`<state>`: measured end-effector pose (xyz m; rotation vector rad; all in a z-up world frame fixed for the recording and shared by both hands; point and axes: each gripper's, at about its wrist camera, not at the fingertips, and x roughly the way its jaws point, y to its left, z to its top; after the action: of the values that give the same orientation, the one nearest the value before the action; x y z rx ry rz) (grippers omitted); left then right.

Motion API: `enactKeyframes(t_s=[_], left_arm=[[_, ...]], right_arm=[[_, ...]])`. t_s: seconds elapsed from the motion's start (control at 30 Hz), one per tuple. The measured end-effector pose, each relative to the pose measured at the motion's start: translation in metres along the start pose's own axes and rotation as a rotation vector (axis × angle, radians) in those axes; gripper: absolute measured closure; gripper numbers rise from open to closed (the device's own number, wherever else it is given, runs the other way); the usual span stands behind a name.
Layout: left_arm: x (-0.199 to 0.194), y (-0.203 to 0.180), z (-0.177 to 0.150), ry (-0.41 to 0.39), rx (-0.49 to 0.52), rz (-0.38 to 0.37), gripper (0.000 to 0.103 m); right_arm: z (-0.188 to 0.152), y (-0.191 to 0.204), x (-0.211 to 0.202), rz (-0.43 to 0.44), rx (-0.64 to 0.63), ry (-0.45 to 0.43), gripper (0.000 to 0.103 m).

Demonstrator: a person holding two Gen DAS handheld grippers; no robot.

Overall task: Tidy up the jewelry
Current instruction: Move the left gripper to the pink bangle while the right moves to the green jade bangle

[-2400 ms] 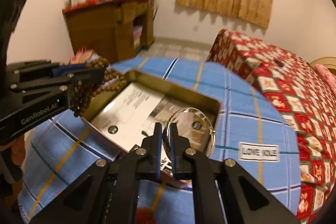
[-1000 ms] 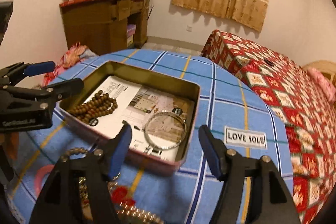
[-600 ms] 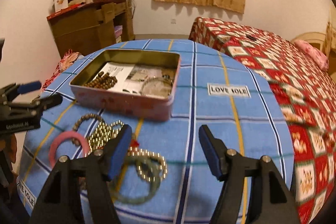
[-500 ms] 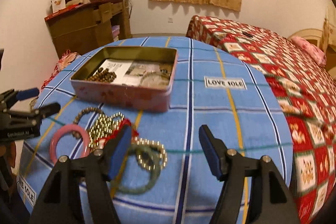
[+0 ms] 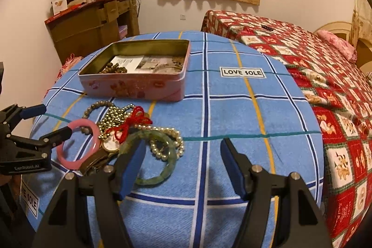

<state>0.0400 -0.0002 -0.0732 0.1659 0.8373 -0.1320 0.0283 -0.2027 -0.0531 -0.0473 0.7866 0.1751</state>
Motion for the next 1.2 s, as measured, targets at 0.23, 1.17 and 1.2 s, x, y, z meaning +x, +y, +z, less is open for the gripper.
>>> enactKeyframes(t_s=[0.23, 1.17, 1.2], left_arm=[[0.011, -0.004, -0.005, 0.018, 0.019, 0.009, 0.012], [-0.007, 0.008, 0.001, -0.054, 0.014, -0.082, 0.092], [-0.006, 0.008, 0.000, -0.054, 0.011, -0.084, 0.092]], right_arm=[[-0.006, 0.006, 0.006, 0.008, -0.008, 0.022, 0.034], [-0.005, 0.011, 0.016, -0.004, 0.001, 0.050, 0.058], [-0.005, 0.011, 0.018, -0.001, 0.002, 0.055, 0.062]])
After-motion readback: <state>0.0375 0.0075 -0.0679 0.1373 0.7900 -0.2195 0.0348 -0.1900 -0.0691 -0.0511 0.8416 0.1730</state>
